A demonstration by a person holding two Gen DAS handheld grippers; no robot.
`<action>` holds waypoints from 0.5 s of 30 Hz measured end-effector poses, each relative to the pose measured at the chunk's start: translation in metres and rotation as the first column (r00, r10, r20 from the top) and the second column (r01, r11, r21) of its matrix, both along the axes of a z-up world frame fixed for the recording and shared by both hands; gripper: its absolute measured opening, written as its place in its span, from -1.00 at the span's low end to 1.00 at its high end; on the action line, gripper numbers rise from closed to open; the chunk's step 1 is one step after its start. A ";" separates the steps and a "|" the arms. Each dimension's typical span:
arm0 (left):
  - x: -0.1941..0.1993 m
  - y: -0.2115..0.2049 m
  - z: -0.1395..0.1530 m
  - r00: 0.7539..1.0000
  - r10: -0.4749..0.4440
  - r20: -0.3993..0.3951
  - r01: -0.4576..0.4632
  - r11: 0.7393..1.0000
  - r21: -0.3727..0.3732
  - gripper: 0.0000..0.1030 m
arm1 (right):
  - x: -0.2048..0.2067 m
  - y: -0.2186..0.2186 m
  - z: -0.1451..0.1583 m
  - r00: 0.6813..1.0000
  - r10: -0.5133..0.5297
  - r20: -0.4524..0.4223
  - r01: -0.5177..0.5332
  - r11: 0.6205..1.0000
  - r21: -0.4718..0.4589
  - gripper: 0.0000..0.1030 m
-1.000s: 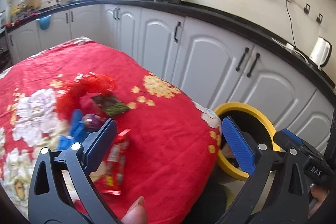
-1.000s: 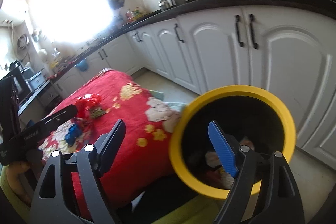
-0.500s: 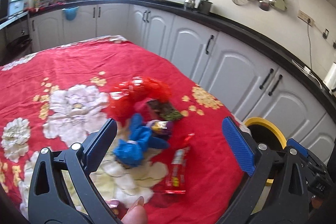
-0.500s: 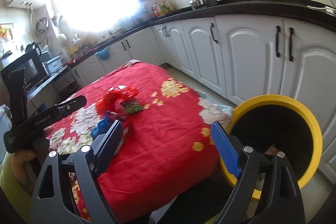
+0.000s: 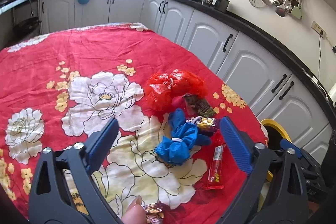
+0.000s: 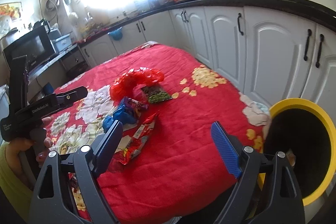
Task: Collect trash
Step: 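Move both open tools back over the blue bag and red wrapper, then grasp the blue tied bag with the left tool while the right tool grasps the red wrapper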
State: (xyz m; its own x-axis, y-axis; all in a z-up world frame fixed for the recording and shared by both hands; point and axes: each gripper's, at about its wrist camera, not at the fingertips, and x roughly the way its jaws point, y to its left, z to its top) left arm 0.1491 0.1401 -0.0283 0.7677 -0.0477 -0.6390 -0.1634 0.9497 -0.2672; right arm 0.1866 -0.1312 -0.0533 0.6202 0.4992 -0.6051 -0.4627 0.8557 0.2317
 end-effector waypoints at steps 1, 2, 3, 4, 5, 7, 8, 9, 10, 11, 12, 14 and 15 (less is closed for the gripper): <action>0.001 0.003 -0.003 1.000 -0.006 -0.010 0.005 1.000 -0.012 0.57 | 0.002 0.005 -0.002 1.000 0.009 -0.005 -0.009 1.000 -0.007 0.61; 0.002 0.004 -0.006 1.000 -0.011 -0.016 0.010 1.000 -0.019 0.50 | 0.002 0.009 -0.004 1.000 0.015 -0.009 -0.015 1.000 -0.013 0.61; 0.003 0.006 -0.008 1.000 -0.015 -0.022 0.015 0.999 -0.028 0.46 | 0.005 0.015 -0.007 0.999 0.027 -0.020 -0.027 0.999 -0.020 0.61; 0.005 0.008 -0.012 0.999 -0.028 -0.032 0.026 0.999 -0.047 0.39 | 0.006 0.020 -0.010 0.999 0.034 -0.028 -0.034 0.999 -0.027 0.60; 0.006 0.010 -0.016 0.999 -0.038 -0.039 0.035 0.997 -0.063 0.32 | 0.008 0.025 -0.014 0.998 0.044 -0.038 -0.045 0.998 -0.035 0.57; 0.008 0.012 -0.021 0.997 -0.053 -0.050 0.049 0.994 -0.095 0.23 | 0.011 0.034 -0.021 0.997 0.060 -0.055 -0.063 0.997 -0.052 0.52; 0.009 0.013 -0.025 0.996 -0.064 -0.056 0.057 0.992 -0.110 0.20 | 0.013 0.040 -0.026 0.995 0.071 -0.067 -0.075 0.995 -0.061 0.47; 0.010 0.014 -0.027 0.996 -0.070 -0.060 0.063 0.991 -0.120 0.20 | 0.015 0.043 -0.029 0.994 0.076 -0.078 -0.082 0.994 -0.067 0.43; 0.011 0.014 -0.030 0.995 -0.078 -0.064 0.069 0.989 -0.131 0.19 | 0.016 0.048 -0.034 0.992 0.082 -0.094 -0.089 0.993 -0.072 0.35; 0.012 0.015 -0.034 0.994 -0.089 -0.069 0.078 0.986 -0.146 0.19 | 0.018 0.051 -0.038 0.990 0.089 -0.108 -0.097 0.992 -0.075 0.29; 0.013 0.015 -0.037 0.993 -0.095 -0.074 0.083 0.984 -0.155 0.19 | 0.019 0.053 -0.040 0.989 0.091 -0.115 -0.100 0.992 -0.077 0.27; 0.015 0.013 -0.042 0.990 -0.107 -0.086 0.092 0.982 -0.167 0.19 | 0.022 0.058 -0.048 0.986 0.096 -0.137 -0.108 0.991 -0.081 0.14; 0.016 0.012 -0.044 0.990 -0.112 -0.091 0.095 0.981 -0.169 0.19 | 0.023 0.060 -0.051 0.985 0.098 -0.145 -0.110 0.991 -0.080 0.11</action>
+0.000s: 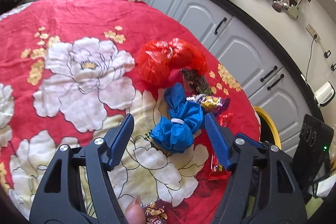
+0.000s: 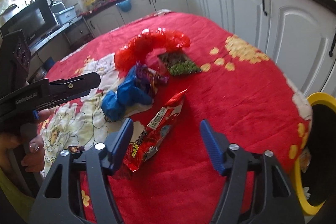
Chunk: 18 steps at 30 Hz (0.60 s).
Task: Collect trash
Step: 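Grasp the blue tied bag with the left tool while the right tool grasps the red wrapper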
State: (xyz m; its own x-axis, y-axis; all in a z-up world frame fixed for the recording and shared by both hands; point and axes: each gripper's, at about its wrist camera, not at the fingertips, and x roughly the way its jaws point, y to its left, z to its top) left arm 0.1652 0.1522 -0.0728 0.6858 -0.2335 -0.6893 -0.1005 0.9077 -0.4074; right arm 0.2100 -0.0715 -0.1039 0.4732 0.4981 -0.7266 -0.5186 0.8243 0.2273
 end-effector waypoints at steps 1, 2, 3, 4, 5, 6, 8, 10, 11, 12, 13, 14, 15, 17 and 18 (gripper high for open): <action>0.001 -0.001 -0.002 1.000 -0.003 -0.006 0.003 1.000 0.001 0.19 | 0.001 0.001 -0.003 1.000 0.003 -0.011 -0.003 1.000 0.003 0.06; 0.002 -0.003 -0.005 1.000 -0.009 -0.011 0.009 1.000 0.001 0.19 | 0.002 0.001 -0.006 1.000 0.005 -0.020 -0.005 1.000 0.002 -0.02; 0.003 -0.004 -0.007 1.000 -0.015 -0.015 0.015 1.000 0.000 0.19 | 0.003 0.001 -0.009 1.000 0.007 -0.029 -0.007 1.000 0.003 -0.07; 0.004 -0.006 -0.009 1.000 -0.020 -0.019 0.020 1.000 0.002 0.19 | 0.003 0.001 -0.010 0.999 0.011 -0.032 -0.011 1.000 0.008 -0.19; 0.006 -0.007 -0.012 0.999 -0.023 -0.025 0.024 1.000 0.008 0.19 | 0.002 0.000 -0.010 0.999 0.016 -0.031 -0.016 1.000 0.010 -0.31; 0.007 -0.008 -0.014 0.999 -0.028 -0.030 0.028 1.000 0.009 0.19 | 0.001 -0.001 -0.010 0.999 0.023 -0.028 -0.023 1.000 0.008 -0.39; 0.010 -0.010 -0.018 0.999 -0.036 -0.041 0.036 0.999 0.010 0.19 | 0.000 -0.003 -0.010 0.999 0.029 -0.029 -0.028 1.000 0.011 -0.48; 0.011 -0.012 -0.021 0.998 -0.040 -0.052 0.041 0.999 0.013 0.19 | -0.001 -0.007 -0.011 0.999 0.025 -0.039 -0.024 0.999 0.023 -0.50; 0.012 -0.013 -0.023 0.998 -0.041 -0.056 0.042 0.999 0.016 0.15 | -0.001 -0.009 -0.012 0.999 0.023 -0.041 -0.022 0.999 0.026 -0.52; 0.012 -0.014 -0.024 0.997 -0.042 -0.059 0.043 0.999 0.021 0.09 | -0.002 -0.011 -0.012 0.999 0.022 -0.042 -0.020 0.999 0.029 -0.53; 0.012 -0.014 -0.025 0.997 -0.043 -0.062 0.045 0.999 0.023 -0.05 | -0.003 -0.014 -0.012 0.999 0.019 -0.039 -0.018 0.999 0.029 -0.53; 0.012 -0.015 -0.026 0.997 -0.044 -0.065 0.046 0.999 0.028 -0.16 | -0.004 -0.016 -0.011 0.999 0.015 -0.040 -0.013 0.999 0.033 -0.54; 0.012 -0.016 -0.027 0.997 -0.047 -0.069 0.050 0.998 0.029 -0.21 | -0.004 -0.017 -0.011 0.999 0.012 -0.043 -0.010 0.999 0.038 -0.54; 0.013 -0.017 -0.029 0.995 -0.055 -0.080 0.057 0.998 0.030 -0.39 | -0.006 -0.023 -0.011 0.999 0.003 -0.050 -0.001 0.999 0.048 -0.56; 0.013 -0.017 -0.030 0.995 -0.057 -0.083 0.060 0.998 0.029 -0.43 | -0.006 -0.024 -0.011 0.999 0.001 -0.051 0.002 0.999 0.051 -0.56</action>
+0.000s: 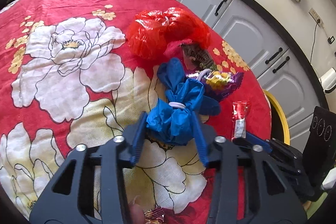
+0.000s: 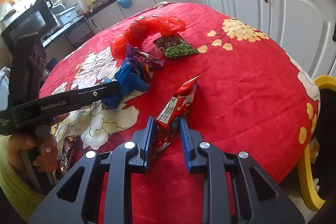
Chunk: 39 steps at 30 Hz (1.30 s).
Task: Collect trash
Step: 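Grasp the blue tied bag with the left tool while the right tool grasps the red wrapper, then carry the blue bag and red wrapper over the yellow bin with both tools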
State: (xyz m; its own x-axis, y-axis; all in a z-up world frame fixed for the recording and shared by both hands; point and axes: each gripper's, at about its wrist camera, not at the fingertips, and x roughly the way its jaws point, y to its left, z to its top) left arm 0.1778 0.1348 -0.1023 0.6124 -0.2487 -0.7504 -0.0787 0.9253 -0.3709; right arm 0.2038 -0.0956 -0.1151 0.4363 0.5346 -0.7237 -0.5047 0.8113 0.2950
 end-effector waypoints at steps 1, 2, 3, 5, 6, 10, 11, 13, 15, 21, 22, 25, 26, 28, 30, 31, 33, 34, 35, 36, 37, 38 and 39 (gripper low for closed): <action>0.000 0.000 -0.001 1.000 -0.004 -0.004 0.004 1.000 -0.002 -0.59 | -0.001 -0.003 0.000 1.000 -0.003 -0.002 0.003 1.000 0.003 -0.56; 0.000 0.000 -0.001 1.000 -0.002 -0.007 0.002 1.000 -0.004 -0.67 | -0.001 -0.005 0.001 1.000 -0.008 -0.001 0.008 1.000 0.006 -0.57; -0.001 0.001 -0.001 1.000 0.000 -0.010 0.000 1.000 -0.009 -0.71 | -0.001 -0.006 0.001 1.000 -0.012 -0.001 0.012 1.000 0.009 -0.58; -0.001 0.004 -0.001 1.000 0.000 -0.019 -0.001 1.000 -0.019 -0.80 | -0.003 -0.011 0.002 1.000 -0.019 -0.005 0.019 1.000 0.018 -0.58; -0.002 0.006 0.000 1.000 0.002 -0.021 -0.003 1.000 -0.022 -0.82 | -0.003 -0.012 0.002 1.000 -0.024 -0.005 0.024 1.000 0.020 -0.58; -0.006 0.014 0.010 1.000 0.028 -0.005 -0.028 0.999 -0.018 -0.88 | -0.004 -0.023 0.004 0.999 -0.048 -0.004 0.048 0.998 0.032 -0.59; -0.008 0.017 0.015 0.999 0.037 0.006 -0.037 0.999 -0.015 -0.88 | -0.003 -0.027 0.004 0.999 -0.055 -0.002 0.055 0.998 0.037 -0.60; -0.012 0.021 0.025 0.998 0.055 0.029 -0.055 0.998 -0.013 -0.89 | -0.003 -0.030 0.006 0.998 -0.064 0.003 0.064 0.997 0.042 -0.60; -0.014 0.021 0.034 0.997 0.058 0.051 -0.057 0.998 -0.015 -0.89 | -0.003 -0.034 0.008 0.997 -0.075 0.008 0.074 0.996 0.050 -0.60; -0.019 0.000 0.057 0.994 -0.010 0.107 0.009 1.000 0.009 -0.89 | -0.005 -0.047 0.022 0.993 -0.103 0.049 0.099 0.992 0.076 -0.61; -0.020 -0.003 0.059 0.993 -0.016 0.114 0.015 1.000 0.013 -0.89 | -0.005 -0.050 0.026 0.992 -0.110 0.060 0.105 0.991 0.082 -0.61; -0.023 -0.019 0.068 0.989 -0.041 0.144 0.039 0.999 0.019 -0.89 | -0.006 -0.059 0.035 0.988 -0.129 0.089 0.121 0.988 0.095 -0.61; -0.022 -0.025 0.070 0.988 -0.049 0.149 0.046 0.999 0.021 -0.89 | -0.006 -0.062 0.038 0.986 -0.136 0.097 0.126 0.987 0.099 -0.61; -0.023 -0.035 0.073 0.985 -0.059 0.162 0.055 0.998 0.029 -0.89 | -0.007 -0.070 0.043 0.982 -0.151 0.114 0.139 0.985 0.106 -0.61; -0.024 -0.046 0.075 0.983 -0.073 0.171 0.069 0.997 0.030 -0.89 | -0.007 -0.077 0.048 0.978 -0.165 0.128 0.151 0.982 0.113 -0.61; -0.024 -0.053 0.076 0.981 -0.081 0.175 0.077 0.997 0.029 -0.89 | -0.007 -0.082 0.050 0.976 -0.174 0.132 0.158 0.980 0.120 -0.61; -0.024 -0.062 0.077 0.979 -0.095 0.179 0.090 0.995 0.035 -0.89 | -0.007 -0.090 0.054 0.971 -0.190 0.142 0.172 0.977 0.128 -0.61; -0.025 -0.069 0.078 0.978 -0.104 0.183 0.098 0.994 0.039 -0.89 | -0.006 -0.093 0.056 0.970 -0.197 0.146 0.178 0.975 0.131 -0.61; -0.025 -0.073 0.078 0.977 -0.111 0.184 0.106 0.994 0.040 -0.89 | -0.006 -0.097 0.057 0.968 -0.203 0.149 0.184 0.974 0.134 -0.61; -0.025 -0.077 0.078 0.976 -0.118 0.185 0.112 0.993 0.042 -0.89 | -0.006 -0.103 0.059 0.964 -0.215 0.155 0.194 0.971 0.138 -0.61; -0.025 -0.081 0.078 0.975 -0.124 0.186 0.117 0.992 0.046 -0.89 | -0.006 -0.107 0.060 0.962 -0.224 0.159 0.202 0.969 0.141 -0.61; -0.025 -0.086 0.078 0.973 -0.132 0.187 0.125 0.991 0.049 -0.89 | -0.006 -0.112 0.061 0.959 -0.233 0.161 0.211 0.967 0.145 -0.61; -0.025 -0.091 0.079 0.972 -0.139 0.188 0.132 0.990 0.050 -0.89 | -0.006 -0.115 0.062 0.957 -0.240 0.163 0.217 0.965 0.148 -0.61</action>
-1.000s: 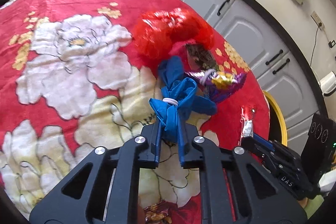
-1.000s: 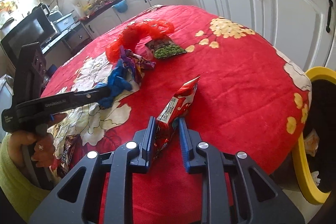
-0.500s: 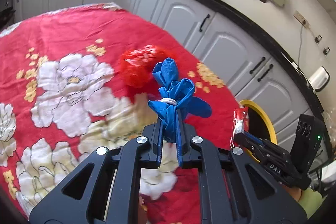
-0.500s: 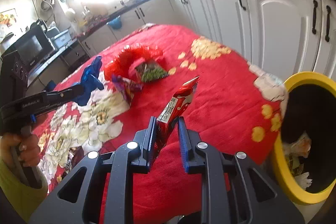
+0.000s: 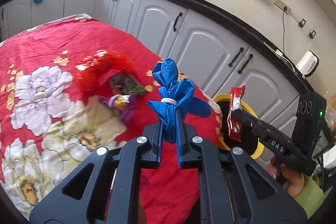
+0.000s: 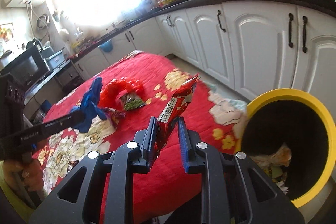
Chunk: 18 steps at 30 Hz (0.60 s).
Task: Collect trash
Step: 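Carry the blue bag and red wrapper over the yellow bin with both tools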
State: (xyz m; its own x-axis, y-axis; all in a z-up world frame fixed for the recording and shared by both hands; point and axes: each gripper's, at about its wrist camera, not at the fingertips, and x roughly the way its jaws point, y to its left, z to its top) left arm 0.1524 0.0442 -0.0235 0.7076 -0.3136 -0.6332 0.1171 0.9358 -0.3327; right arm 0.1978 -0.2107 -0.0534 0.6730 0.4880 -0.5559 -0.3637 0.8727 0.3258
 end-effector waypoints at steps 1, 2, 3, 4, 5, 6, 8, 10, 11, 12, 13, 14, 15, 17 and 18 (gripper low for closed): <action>0.000 -0.004 0.000 1.000 -0.005 0.002 0.005 1.000 0.002 -0.89 | 0.000 -0.004 0.001 1.000 -0.008 0.003 0.008 1.000 0.003 -0.61; 0.000 -0.009 0.000 1.000 -0.014 0.006 0.014 1.000 0.006 -0.89 | 0.000 -0.008 0.002 1.000 -0.014 0.004 0.014 1.000 0.005 -0.61; 0.000 -0.012 0.001 1.000 -0.021 0.008 0.021 1.000 0.008 -0.89 | 0.001 -0.012 0.003 1.000 -0.022 0.007 0.022 1.000 0.008 -0.61; 0.000 -0.017 0.002 1.000 -0.026 0.011 0.026 1.000 0.010 -0.89 | 0.001 -0.015 0.004 1.000 -0.029 0.010 0.029 1.000 0.011 -0.61; -0.001 -0.022 0.002 0.999 -0.034 0.014 0.034 0.999 0.013 -0.89 | 0.000 -0.018 0.005 0.999 -0.033 0.013 0.033 0.999 0.012 -0.61; -0.001 -0.027 0.002 0.999 -0.041 0.016 0.041 0.999 0.016 -0.89 | 0.000 -0.022 0.006 0.999 -0.039 0.016 0.039 0.999 0.014 -0.61; -0.002 -0.035 0.003 0.998 -0.054 0.020 0.053 0.998 0.021 -0.89 | -0.001 -0.030 0.007 0.998 -0.050 0.021 0.050 0.999 0.017 -0.61; -0.001 -0.042 0.003 0.998 -0.065 0.020 0.064 0.998 0.023 -0.89 | -0.001 -0.036 0.007 0.998 -0.061 0.027 0.061 0.998 0.017 -0.61; -0.001 -0.046 0.003 0.997 -0.070 0.021 0.069 0.997 0.025 -0.89 | -0.001 -0.039 0.008 0.997 -0.067 0.028 0.066 0.998 0.016 -0.61; -0.001 -0.050 0.003 0.997 -0.076 0.021 0.076 0.997 0.025 -0.89 | -0.001 -0.042 0.008 0.997 -0.075 0.030 0.075 0.997 0.015 -0.61; -0.001 -0.052 0.003 0.997 -0.080 0.022 0.080 0.997 0.025 -0.89 | -0.001 -0.046 0.008 0.996 -0.083 0.030 0.083 0.996 0.016 -0.61; 0.000 -0.056 0.003 0.996 -0.086 0.024 0.085 0.996 0.026 -0.89 | -0.001 -0.049 0.008 0.996 -0.089 0.029 0.088 0.996 0.018 -0.61; 0.000 -0.059 0.003 0.996 -0.090 0.024 0.089 0.996 0.027 -0.89 | 0.000 -0.053 0.008 0.995 -0.096 0.029 0.095 0.995 0.017 -0.61; 0.001 -0.064 0.002 0.995 -0.097 0.023 0.096 0.995 0.028 -0.89 | 0.001 -0.059 0.007 0.994 -0.108 0.030 0.107 0.994 0.015 -0.61; 0.001 -0.066 0.002 0.995 -0.100 0.025 0.099 0.995 0.028 -0.89 | 0.002 -0.063 0.006 0.993 -0.116 0.029 0.116 0.993 0.014 -0.61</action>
